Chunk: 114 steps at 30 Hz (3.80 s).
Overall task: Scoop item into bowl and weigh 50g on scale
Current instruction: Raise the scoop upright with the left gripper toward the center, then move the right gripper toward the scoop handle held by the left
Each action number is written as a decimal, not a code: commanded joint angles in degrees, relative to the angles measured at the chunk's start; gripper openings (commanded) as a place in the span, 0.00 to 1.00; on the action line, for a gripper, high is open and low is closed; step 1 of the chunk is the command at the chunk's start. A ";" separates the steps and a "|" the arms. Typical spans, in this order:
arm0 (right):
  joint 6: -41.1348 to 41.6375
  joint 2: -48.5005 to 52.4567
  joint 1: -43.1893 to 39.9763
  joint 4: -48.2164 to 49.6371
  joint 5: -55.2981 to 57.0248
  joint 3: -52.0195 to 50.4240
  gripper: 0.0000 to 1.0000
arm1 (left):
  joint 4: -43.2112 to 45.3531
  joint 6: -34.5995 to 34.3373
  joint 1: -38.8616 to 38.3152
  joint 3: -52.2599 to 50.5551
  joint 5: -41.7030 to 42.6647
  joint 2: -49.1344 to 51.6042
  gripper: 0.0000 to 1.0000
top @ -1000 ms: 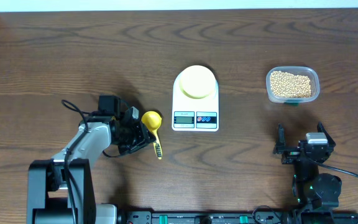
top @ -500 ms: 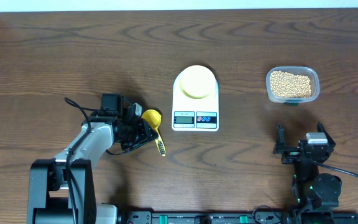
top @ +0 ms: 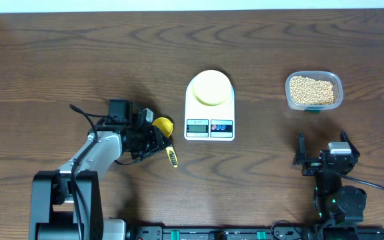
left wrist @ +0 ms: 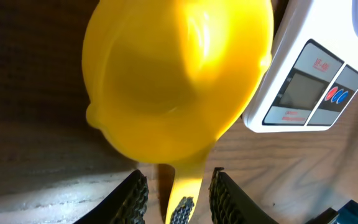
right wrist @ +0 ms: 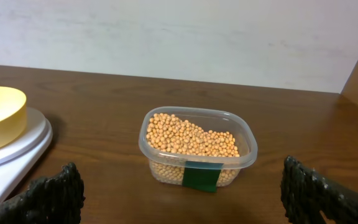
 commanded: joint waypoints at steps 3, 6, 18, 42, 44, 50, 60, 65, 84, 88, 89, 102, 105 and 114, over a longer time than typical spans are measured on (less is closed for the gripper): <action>-0.50 -0.20 0.04 -0.13 -0.04 -0.15 0.99 | 0.66 0.31 -0.17 -1.18 0.72 -0.44 0.34; -0.50 -0.20 0.04 -0.13 -0.04 -0.15 0.99 | 0.79 0.28 -0.17 -1.18 0.72 -0.44 0.34; -0.50 -0.20 0.04 -0.13 -0.04 -0.15 0.99 | 2.29 -0.81 -0.72 -1.86 0.31 -0.44 0.35; -0.50 -0.20 0.04 -0.13 -0.04 -0.15 0.99 | 4.24 -1.44 -1.81 -1.75 3.13 -0.96 0.07; -0.50 -0.20 0.04 -0.13 -0.04 -0.15 0.99 | 5.38 -1.44 -1.77 -1.73 4.83 -1.92 0.07; -0.50 -0.20 0.04 -0.13 -0.04 -0.15 0.99 | 6.32 -5.29 -1.70 -1.64 6.12 -10.75 0.07; -0.50 -0.20 0.04 -0.13 -0.04 -0.15 0.99 | 5.81 -9.16 -1.70 -1.64 6.08 -29.35 0.08; -0.50 -0.20 0.04 -0.13 -0.04 -0.15 0.99 | 5.75 -13.25 -1.70 -1.64 5.33 -34.82 0.07; 12.66 -0.20 0.04 7.50 -19.89 -0.15 0.99 | 10.43 -30.10 -1.70 -1.64 -11.10 -47.74 0.07; 29.29 -0.20 0.04 11.96 -35.30 -0.17 0.99 | 10.86 -33.90 -1.73 -1.64 -11.10 -47.76 0.07; 35.65 -0.17 0.04 14.47 -33.55 -0.15 0.99 | 10.86 -34.80 -1.73 -1.64 -11.06 -47.76 0.07; 47.56 9.60 0.04 13.27 -30.29 16.24 0.99 | 11.91 -36.59 -1.73 -1.64 -10.71 -47.76 0.07; 35.52 18.82 0.04 -1.90 -29.94 28.46 0.99 | 12.11 -37.05 -1.79 -1.64 -10.69 -47.76 0.07; 53.44 42.51 0.04 -12.04 -47.93 42.07 0.99 | 16.72 -39.76 -1.86 -1.64 -7.87 -47.76 0.07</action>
